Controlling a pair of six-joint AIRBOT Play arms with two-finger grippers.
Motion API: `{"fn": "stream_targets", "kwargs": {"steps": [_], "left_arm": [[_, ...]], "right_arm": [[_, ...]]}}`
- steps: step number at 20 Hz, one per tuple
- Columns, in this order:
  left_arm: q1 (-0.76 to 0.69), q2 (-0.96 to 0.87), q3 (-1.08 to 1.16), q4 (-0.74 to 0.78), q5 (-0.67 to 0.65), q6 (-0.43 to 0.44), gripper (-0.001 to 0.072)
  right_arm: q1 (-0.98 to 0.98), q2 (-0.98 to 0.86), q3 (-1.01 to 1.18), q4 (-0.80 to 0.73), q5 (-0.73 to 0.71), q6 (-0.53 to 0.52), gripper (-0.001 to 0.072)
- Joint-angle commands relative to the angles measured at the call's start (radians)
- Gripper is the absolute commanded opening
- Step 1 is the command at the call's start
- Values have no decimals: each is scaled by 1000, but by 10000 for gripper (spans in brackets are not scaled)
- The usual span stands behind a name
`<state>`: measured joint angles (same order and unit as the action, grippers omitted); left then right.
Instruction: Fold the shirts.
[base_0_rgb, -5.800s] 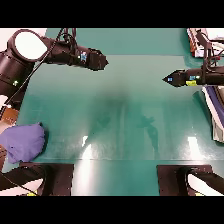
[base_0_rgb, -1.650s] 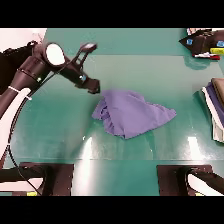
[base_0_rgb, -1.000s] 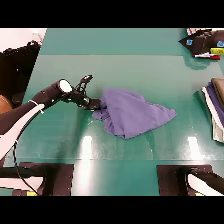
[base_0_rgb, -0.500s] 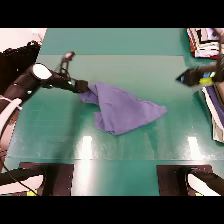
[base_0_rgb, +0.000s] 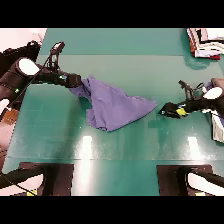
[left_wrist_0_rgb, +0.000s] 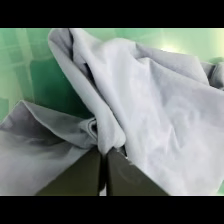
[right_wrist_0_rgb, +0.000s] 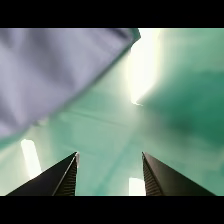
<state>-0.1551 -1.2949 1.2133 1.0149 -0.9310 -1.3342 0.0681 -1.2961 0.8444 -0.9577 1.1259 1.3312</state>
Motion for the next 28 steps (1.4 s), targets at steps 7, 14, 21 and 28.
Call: {"fn": "stream_targets", "kwargs": {"steps": [7, 14, 21, 28], "left_arm": [[2, 3, 1, 3, -5, 0, 25], [2, 104, 86, 185, -6, -1, 24], [2, 374, 410, 275, -4, 7, 24], [2, 462, 710, 222, -36, 5, 24]], "right_arm": [[81, -245, 174, 98, -187, -31, 165], [24, -83, 366, -31, -167, -32, 17], [-84, 232, 760, -50, -102, -58, 18], [-186, 432, 953, -164, -64, -57, 17]]}}
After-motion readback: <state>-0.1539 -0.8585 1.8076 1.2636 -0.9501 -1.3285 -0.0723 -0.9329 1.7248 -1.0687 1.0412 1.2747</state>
